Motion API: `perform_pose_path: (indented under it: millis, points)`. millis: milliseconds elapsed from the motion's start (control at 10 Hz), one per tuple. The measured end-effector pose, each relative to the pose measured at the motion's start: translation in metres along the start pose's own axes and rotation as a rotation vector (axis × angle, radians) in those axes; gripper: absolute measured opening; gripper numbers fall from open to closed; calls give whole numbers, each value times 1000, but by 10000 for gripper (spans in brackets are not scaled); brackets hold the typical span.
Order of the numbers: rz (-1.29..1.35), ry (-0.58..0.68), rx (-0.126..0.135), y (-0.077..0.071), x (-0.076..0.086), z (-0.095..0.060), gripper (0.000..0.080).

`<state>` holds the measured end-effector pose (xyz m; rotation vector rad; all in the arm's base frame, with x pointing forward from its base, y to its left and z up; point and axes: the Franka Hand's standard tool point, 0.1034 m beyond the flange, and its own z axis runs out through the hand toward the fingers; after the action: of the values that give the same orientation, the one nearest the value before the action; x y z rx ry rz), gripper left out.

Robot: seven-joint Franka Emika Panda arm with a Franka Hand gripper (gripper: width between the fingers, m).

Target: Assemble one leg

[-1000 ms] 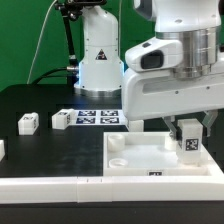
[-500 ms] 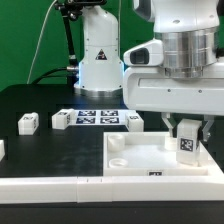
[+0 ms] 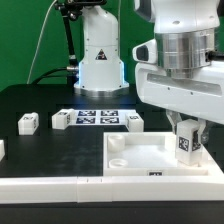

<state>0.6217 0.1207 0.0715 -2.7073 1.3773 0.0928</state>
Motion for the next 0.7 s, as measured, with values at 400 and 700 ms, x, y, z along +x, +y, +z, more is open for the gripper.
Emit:
perform_pose_path:
  millis: [400, 700]
  points:
    - [-233, -9, -14, -2, -1, -2, 617]
    - [-675, -9, -56, -6, -6, -4, 648]
